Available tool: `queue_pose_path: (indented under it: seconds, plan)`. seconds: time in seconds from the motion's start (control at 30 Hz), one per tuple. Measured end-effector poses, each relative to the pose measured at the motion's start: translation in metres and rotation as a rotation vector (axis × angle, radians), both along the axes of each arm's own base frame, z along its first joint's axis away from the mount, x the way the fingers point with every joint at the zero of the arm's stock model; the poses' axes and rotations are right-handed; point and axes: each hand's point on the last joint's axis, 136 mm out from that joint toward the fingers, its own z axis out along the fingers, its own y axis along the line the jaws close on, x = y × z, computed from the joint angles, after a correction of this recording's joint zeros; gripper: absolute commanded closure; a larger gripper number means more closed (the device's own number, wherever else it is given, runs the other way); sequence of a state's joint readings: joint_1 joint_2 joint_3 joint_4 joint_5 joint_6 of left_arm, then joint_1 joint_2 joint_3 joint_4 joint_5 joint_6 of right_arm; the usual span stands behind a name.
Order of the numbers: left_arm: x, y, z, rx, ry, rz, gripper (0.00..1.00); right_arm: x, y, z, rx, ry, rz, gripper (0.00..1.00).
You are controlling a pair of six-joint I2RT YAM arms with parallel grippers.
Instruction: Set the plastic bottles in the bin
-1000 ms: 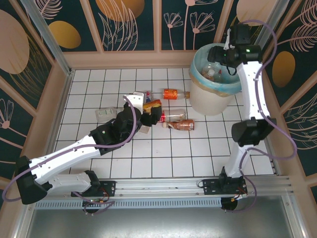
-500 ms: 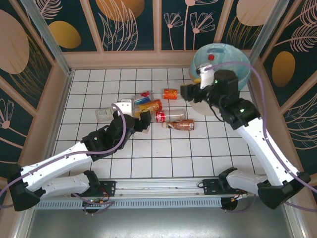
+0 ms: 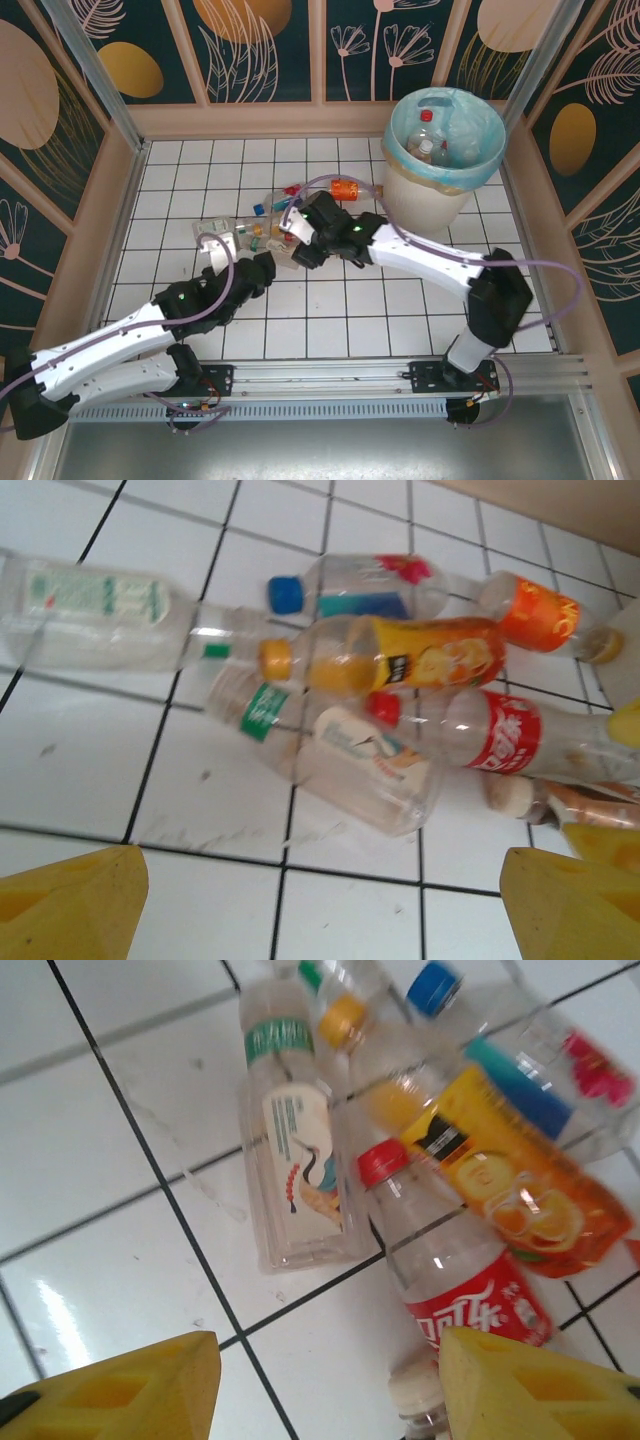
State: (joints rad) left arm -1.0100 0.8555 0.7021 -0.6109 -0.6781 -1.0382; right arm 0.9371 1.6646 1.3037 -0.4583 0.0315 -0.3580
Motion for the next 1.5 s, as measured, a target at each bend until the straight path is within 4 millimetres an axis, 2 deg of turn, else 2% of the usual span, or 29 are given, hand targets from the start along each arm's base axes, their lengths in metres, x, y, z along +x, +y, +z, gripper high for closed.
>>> queue_pose_path:
  seconds: [0.1, 0.23, 0.37, 0.5, 0.63, 0.73, 0.87, 0.97, 1.5]
  plan:
    - [-0.012, 0.017, -0.011, -0.043, 0.026, 0.041, 0.11, 0.008, 0.009, -0.02, -0.04, 0.021, 0.006, 0.33]
    - [-0.022, 0.034, -0.011, -0.104, 0.026, 0.08, 0.13, 0.022, 0.037, -0.021, 0.002, 0.039, 0.003, 0.32]
    - [-0.028, 0.051, 0.004, -0.168, -0.025, 0.115, 0.15, 0.042, 0.081, -0.019, 0.097, 0.089, -0.033, 0.32]
    - [-0.03, 0.065, 0.018, -0.179, -0.068, 0.141, 0.15, 0.056, 0.126, -0.03, 0.163, 0.158, -0.074, 0.31]
    - [-0.031, 0.074, 0.035, -0.164, -0.096, 0.159, 0.15, 0.058, 0.166, -0.051, 0.167, 0.191, -0.075, 0.31]
    - [-0.031, 0.078, 0.045, -0.156, -0.111, 0.164, 0.15, 0.054, 0.183, -0.069, 0.139, 0.215, -0.071, 0.31]
    - [-0.031, 0.082, 0.049, -0.131, -0.119, 0.162, 0.15, 0.05, 0.188, -0.091, 0.09, 0.241, -0.081, 0.31]
    - [-0.032, 0.082, 0.048, -0.118, -0.118, 0.158, 0.15, 0.047, 0.179, -0.099, 0.046, 0.258, -0.098, 0.3]
    - [-0.023, 0.069, 0.044, -0.05, -0.111, 0.125, 0.15, 0.041, 0.158, -0.113, -0.066, 0.261, -0.092, 0.3]
